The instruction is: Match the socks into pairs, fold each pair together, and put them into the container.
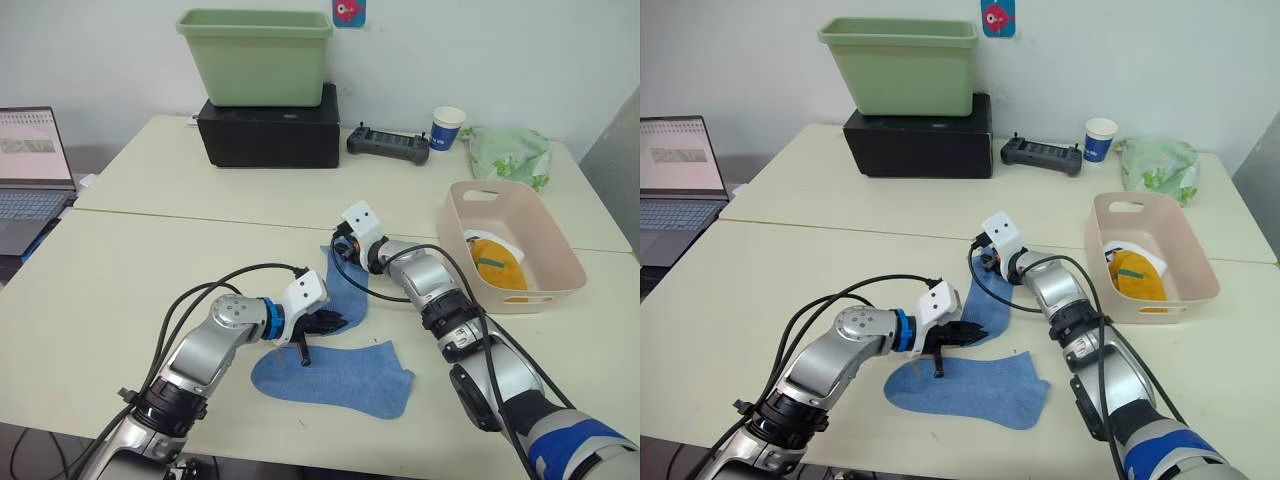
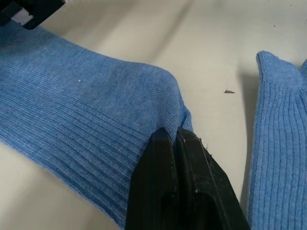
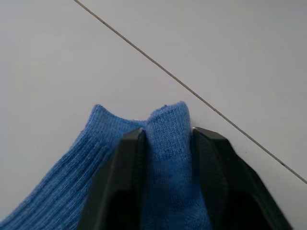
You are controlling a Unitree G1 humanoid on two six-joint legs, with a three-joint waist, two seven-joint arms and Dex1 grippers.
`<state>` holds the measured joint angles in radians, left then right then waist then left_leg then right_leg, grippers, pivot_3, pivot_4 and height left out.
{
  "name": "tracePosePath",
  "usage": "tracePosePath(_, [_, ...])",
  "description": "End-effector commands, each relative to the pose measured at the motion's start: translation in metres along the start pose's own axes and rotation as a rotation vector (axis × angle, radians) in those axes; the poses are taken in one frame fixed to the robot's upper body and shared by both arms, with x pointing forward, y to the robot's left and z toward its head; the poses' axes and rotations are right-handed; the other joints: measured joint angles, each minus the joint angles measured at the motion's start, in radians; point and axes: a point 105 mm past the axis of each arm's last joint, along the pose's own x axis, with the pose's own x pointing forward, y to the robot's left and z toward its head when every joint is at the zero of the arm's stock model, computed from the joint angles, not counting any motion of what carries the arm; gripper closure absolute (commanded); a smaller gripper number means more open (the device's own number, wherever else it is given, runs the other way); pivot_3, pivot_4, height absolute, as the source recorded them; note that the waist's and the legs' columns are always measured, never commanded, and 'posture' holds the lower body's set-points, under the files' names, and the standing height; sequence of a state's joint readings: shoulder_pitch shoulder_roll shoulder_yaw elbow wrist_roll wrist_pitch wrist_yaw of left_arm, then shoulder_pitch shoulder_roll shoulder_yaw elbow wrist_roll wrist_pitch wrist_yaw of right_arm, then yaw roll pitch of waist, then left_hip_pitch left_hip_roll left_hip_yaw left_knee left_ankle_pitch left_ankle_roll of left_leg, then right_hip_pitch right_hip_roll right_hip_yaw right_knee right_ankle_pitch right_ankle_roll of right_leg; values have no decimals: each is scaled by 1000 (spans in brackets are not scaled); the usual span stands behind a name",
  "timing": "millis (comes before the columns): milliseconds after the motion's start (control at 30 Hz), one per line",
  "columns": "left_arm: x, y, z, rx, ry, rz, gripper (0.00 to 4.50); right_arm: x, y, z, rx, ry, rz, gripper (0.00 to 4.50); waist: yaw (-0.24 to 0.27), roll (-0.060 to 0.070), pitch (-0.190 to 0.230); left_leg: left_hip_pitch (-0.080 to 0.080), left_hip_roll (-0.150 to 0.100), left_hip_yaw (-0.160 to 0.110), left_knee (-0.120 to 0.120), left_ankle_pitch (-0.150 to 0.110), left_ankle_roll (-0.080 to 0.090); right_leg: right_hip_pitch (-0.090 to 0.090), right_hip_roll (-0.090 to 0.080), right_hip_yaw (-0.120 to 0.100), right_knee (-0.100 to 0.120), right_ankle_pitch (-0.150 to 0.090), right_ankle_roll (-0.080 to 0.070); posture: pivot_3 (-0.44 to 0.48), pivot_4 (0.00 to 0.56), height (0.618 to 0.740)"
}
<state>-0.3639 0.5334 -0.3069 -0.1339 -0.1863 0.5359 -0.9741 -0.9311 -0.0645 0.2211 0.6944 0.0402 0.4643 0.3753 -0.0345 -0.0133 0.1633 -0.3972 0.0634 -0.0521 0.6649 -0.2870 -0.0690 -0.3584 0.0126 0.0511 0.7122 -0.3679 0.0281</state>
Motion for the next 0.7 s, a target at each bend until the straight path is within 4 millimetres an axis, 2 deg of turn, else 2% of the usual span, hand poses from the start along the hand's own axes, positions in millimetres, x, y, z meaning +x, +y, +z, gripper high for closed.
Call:
tracePosePath(33, [-6, -2, -7, 0, 30, -8, 4500, -4, -8, 2, 34, -14, -19, 4225, -1, 0, 0, 0, 0, 0, 0, 0, 0, 0, 0, 0, 0, 0, 0, 0, 150, 720])
tracePosePath(67, [-9, -1, -8, 2, 31, -7, 4500, -5, -9, 3, 35, -24, -24, 4488, -1, 0, 0, 0, 0, 0, 0, 0, 0, 0, 0, 0, 0, 0, 0, 0, 150, 720])
tracePosePath(267, [-43, 17, -11, 57, 44, 1, 4500, -37, -23, 16, 145, -128, -132, 4488, 1, 0, 0, -3, 1, 1, 0, 0, 0, -6, 0, 2, 2, 0, 0, 0, 150, 720])
tracePosePath(333, [-53, 27, -16, 85, 74, 3, 4500, -52, -20, 10, 191, -126, -155, 4488, 0, 0, 0, -4, 1, 3, -1, 0, 0, -9, 0, 5, 3, 0, 0, 0, 150, 720])
tracePosePath(500, [-67, 42, -23, 272, 147, -121, 4500, -93, 5, -27, 294, -51, -204, 4488, 3, 0, 0, -4, 0, 6, -2, 0, 0, -11, 2, 10, 4, 0, 0, 0, 150, 720])
tracePosePath(700, [-65, 62, -22, 407, 165, -167, 4500, -117, 19, -41, 420, 12, -231, 4488, 1, 0, 0, -3, 0, 10, -2, 0, 1, -13, 3, 13, 5, 0, 0, 0, 150, 720])
